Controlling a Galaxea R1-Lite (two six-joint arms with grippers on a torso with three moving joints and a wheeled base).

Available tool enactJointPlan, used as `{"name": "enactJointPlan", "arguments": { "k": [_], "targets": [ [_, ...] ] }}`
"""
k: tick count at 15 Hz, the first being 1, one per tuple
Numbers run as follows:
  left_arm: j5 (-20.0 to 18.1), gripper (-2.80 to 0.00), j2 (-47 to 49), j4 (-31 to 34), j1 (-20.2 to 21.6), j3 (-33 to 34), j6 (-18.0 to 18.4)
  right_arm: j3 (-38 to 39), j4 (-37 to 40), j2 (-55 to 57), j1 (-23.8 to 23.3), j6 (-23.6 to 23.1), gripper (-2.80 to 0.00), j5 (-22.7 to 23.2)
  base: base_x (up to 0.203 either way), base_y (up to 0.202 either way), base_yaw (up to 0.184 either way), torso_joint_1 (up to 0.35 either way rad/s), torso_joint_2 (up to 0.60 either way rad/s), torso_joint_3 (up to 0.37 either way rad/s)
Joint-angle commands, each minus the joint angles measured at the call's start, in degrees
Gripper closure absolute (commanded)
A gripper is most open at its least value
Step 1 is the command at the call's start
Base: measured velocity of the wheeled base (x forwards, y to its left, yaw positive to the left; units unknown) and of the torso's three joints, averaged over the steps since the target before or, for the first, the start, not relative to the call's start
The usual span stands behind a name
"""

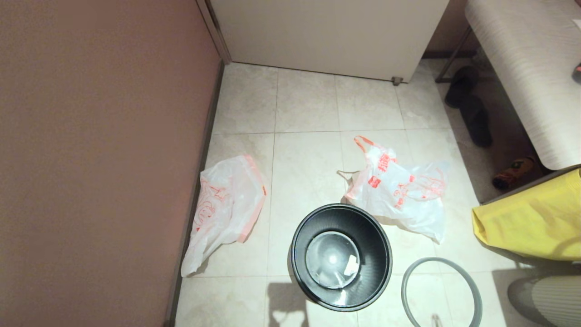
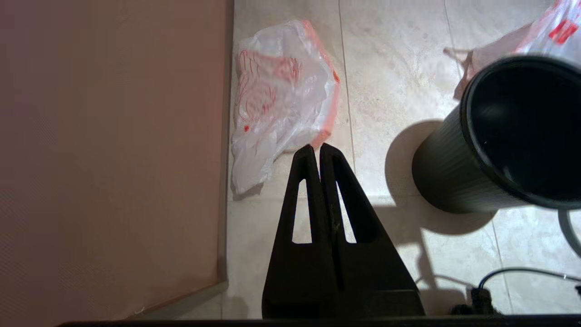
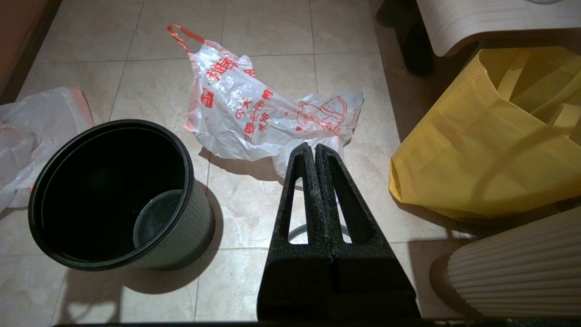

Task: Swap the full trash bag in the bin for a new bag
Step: Pick up a new trash bag

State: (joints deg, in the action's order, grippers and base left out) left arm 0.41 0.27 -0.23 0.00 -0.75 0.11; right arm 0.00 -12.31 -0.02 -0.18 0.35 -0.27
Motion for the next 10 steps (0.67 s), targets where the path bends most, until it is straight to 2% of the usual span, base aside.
{"name": "enactJointPlan", "arguments": {
  "k": [1, 4, 10],
  "targets": [
    [0.05, 0.00, 2.14, -0.67, -0.10, -2.17, 0.14, 0.00, -0.08, 0.11, 0.01, 0.00, 0.00, 0.00, 0.000, 0.000, 0.000, 0.000, 0.00, 0.000],
    [0.06, 0.00, 16.98, -6.62, -0.08, -8.58, 0.31, 0.00, -0.08, 0.11, 0.01, 0.00, 0.00, 0.00, 0.000, 0.000, 0.000, 0.000, 0.00, 0.000],
    [0.40, 0.00, 49.63, -13.71, -0.09, -22.65, 7.73, 0.00, -0.08, 0.11, 0.01, 0.00, 0.00, 0.00, 0.000, 0.000, 0.000, 0.000, 0.00, 0.000]
  ]
}}
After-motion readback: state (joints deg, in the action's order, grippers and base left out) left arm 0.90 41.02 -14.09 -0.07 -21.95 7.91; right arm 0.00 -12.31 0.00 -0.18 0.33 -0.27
